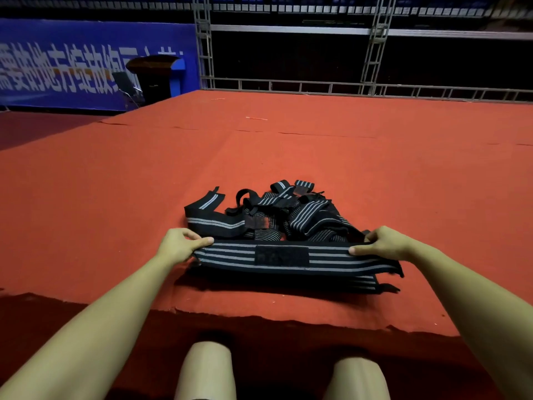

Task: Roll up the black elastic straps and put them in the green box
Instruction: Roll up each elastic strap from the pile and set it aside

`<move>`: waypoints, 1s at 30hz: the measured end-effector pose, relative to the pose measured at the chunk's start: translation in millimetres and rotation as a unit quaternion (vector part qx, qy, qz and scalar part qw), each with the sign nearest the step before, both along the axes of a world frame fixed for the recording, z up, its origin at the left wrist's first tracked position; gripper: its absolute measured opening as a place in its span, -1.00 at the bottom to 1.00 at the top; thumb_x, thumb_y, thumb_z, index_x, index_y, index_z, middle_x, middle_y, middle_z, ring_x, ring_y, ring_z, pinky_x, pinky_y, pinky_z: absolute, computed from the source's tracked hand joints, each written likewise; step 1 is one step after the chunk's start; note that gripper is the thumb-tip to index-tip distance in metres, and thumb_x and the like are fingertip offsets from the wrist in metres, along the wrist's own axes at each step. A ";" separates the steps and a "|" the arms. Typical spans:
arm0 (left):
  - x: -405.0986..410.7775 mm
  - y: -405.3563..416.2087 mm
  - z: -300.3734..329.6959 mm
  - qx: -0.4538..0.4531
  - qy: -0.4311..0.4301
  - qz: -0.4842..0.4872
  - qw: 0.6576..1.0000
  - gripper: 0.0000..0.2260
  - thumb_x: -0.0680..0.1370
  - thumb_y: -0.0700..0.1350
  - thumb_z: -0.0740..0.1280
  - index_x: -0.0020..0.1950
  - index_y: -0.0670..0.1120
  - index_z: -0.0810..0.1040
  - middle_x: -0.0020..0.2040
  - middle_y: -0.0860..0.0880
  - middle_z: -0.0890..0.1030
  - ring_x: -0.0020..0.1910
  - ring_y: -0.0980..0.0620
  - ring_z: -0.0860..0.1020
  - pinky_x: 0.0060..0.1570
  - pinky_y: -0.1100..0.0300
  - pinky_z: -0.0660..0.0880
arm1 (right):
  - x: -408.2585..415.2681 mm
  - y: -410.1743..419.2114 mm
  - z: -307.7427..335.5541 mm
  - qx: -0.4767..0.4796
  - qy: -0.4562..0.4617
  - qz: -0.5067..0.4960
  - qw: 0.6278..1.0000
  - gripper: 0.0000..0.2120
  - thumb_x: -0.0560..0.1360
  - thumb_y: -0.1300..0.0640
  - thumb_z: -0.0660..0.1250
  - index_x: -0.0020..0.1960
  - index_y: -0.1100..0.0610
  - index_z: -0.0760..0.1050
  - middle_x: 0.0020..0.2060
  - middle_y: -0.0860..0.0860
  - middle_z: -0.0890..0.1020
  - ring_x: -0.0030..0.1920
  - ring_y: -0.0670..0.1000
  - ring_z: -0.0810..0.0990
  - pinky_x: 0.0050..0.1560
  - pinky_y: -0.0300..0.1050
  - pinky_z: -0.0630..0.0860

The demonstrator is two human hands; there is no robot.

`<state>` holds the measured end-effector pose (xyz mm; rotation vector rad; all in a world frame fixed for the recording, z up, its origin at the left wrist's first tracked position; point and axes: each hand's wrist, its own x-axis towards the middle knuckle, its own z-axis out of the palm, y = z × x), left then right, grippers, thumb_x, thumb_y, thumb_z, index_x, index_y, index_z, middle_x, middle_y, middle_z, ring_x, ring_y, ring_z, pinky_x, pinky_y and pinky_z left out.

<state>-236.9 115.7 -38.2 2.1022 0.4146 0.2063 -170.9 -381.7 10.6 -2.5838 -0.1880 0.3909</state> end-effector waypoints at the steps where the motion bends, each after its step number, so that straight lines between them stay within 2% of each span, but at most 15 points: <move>1: -1.5 1.4 -3.8 -0.011 0.010 0.006 1.000 -0.67 0.37 0.06 0.64 -0.14 -0.18 0.69 -0.25 -0.02 0.65 -0.31 0.04 0.56 -0.28 0.17 0.45 | -0.8 -4.9 -6.1 0.014 0.000 -0.017 1.000 -0.48 0.33 -0.34 0.55 -0.31 0.14 0.58 -0.44 -0.02 0.59 -0.40 -0.03 0.54 -0.28 -0.11 0.42; 2: -2.7 2.6 -8.2 -0.036 0.011 0.014 0.999 -0.68 0.38 0.04 0.64 -0.13 -0.18 0.68 -0.21 -0.05 0.66 -0.28 0.04 0.59 -0.27 0.18 0.48 | -2.2 -8.3 -13.0 0.029 -0.001 -0.033 0.999 -0.50 0.35 -0.30 0.56 -0.31 0.14 0.57 -0.44 -0.01 0.59 -0.39 -0.02 0.54 -0.27 -0.11 0.42; 5: -7.5 1.0 -20.3 -0.128 0.016 0.025 0.991 -0.73 0.42 -0.11 0.63 -0.06 -0.23 0.65 -0.19 -0.13 0.63 -0.43 0.13 0.55 -0.44 0.27 0.47 | -4.5 -11.5 -37.9 0.063 -0.014 -0.068 0.996 -0.57 0.36 -0.19 0.60 -0.30 0.12 0.52 -0.43 -0.03 0.56 -0.36 -0.02 0.52 -0.28 -0.12 0.40; 9: -6.7 6.8 -39.9 -0.084 0.001 0.041 0.996 -0.75 0.43 -0.11 0.62 -0.01 -0.18 0.67 -0.10 -0.15 0.64 -0.27 0.03 0.56 -0.32 0.20 0.51 | -3.8 -10.9 -67.7 0.039 -0.027 -0.090 0.995 -0.55 0.33 -0.23 0.60 -0.30 0.13 0.58 -0.37 0.01 0.67 -0.33 -0.02 0.60 -0.24 -0.08 0.46; 11: -4.7 9.0 -49.7 -0.050 -0.026 0.037 0.998 -0.83 0.46 -0.14 0.59 -0.04 -0.17 0.68 -0.08 -0.12 0.67 -0.18 -0.02 0.61 -0.20 0.17 0.51 | -1.6 -9.6 -80.5 0.002 -0.057 -0.105 0.993 -0.52 0.33 -0.30 0.57 -0.25 0.12 0.61 -0.31 0.01 0.70 -0.22 0.03 0.67 -0.15 -0.02 0.54; 14: -1.8 10.6 -67.0 0.033 -0.037 0.003 0.999 -0.93 0.52 -0.17 0.53 -0.12 -0.07 0.67 -0.12 -0.01 0.69 -0.03 -0.11 0.65 -0.02 0.13 0.44 | -4.3 -2.6 -95.8 -0.108 -0.113 -0.104 0.982 -0.57 0.39 -0.38 0.46 -0.09 -0.02 0.60 -0.07 0.00 0.71 0.01 0.10 0.67 -0.02 -0.01 0.55; 17: -2.6 8.8 -82.5 0.096 -0.024 -0.005 0.995 -0.93 0.61 -0.19 0.40 -0.03 -0.04 0.64 -0.06 0.02 0.68 0.05 -0.10 0.63 0.06 0.11 0.43 | -11.8 4.9 -116.9 -0.206 -0.183 -0.074 0.958 -0.55 0.48 -0.43 0.27 0.13 -0.11 0.55 0.12 -0.04 0.63 0.17 0.09 0.59 0.13 0.03 0.45; 19: -3.4 4.1 -89.1 0.125 -0.030 -0.005 0.992 -0.88 0.66 -0.19 0.30 0.07 -0.07 0.64 0.01 -0.02 0.68 0.08 -0.11 0.62 0.10 0.07 0.45 | -20.3 7.6 -134.1 -0.187 -0.239 -0.066 0.951 -0.47 0.51 -0.46 0.10 0.14 -0.11 0.57 0.06 -0.06 0.59 0.14 0.09 0.56 0.16 0.07 0.42; 21: -4.7 -1.3 -92.6 0.144 -0.044 -0.005 0.989 -0.83 0.70 -0.16 0.22 0.11 -0.06 0.61 0.06 -0.03 0.66 0.09 -0.11 0.60 0.13 0.03 0.46 | -28.1 8.4 -150.8 -0.154 -0.293 -0.051 0.942 -0.39 0.50 -0.49 0.01 0.15 -0.11 0.59 0.02 -0.08 0.54 0.09 0.07 0.52 0.19 0.07 0.40; 23: -7.9 -4.4 -93.0 0.153 -0.046 -0.015 0.987 -0.84 0.70 0.00 0.21 0.11 0.02 0.56 0.05 0.01 0.60 0.06 -0.07 0.57 0.11 0.01 0.45 | -33.2 6.8 -162.2 -0.142 -0.322 -0.030 0.935 -0.34 0.47 -0.54 0.05 0.25 -0.11 0.57 0.07 -0.11 0.51 0.14 0.04 0.49 0.28 0.09 0.37; 26: -11.6 -5.2 -94.4 0.208 -0.025 -0.059 0.976 -0.78 0.62 0.25 0.24 0.10 0.15 0.51 -0.01 0.10 0.51 -0.01 0.03 0.51 0.04 0.02 0.46 | -34.2 5.1 -163.0 -0.145 -0.319 0.004 0.936 -0.19 0.41 -0.63 0.08 0.38 -0.10 0.52 0.17 -0.14 0.50 0.25 0.01 0.44 0.39 0.12 0.31; 30: -12.8 -4.5 -92.7 0.175 -0.059 -0.035 0.982 -0.88 0.59 0.10 0.37 -0.01 0.09 0.51 -0.07 0.13 0.58 -0.05 0.00 0.56 -0.02 0.04 0.46 | -37.0 7.3 -157.6 -0.145 -0.336 0.047 0.929 -0.10 0.36 -0.67 0.13 0.42 -0.06 0.51 0.24 -0.16 0.52 0.28 -0.02 0.45 0.42 0.14 0.32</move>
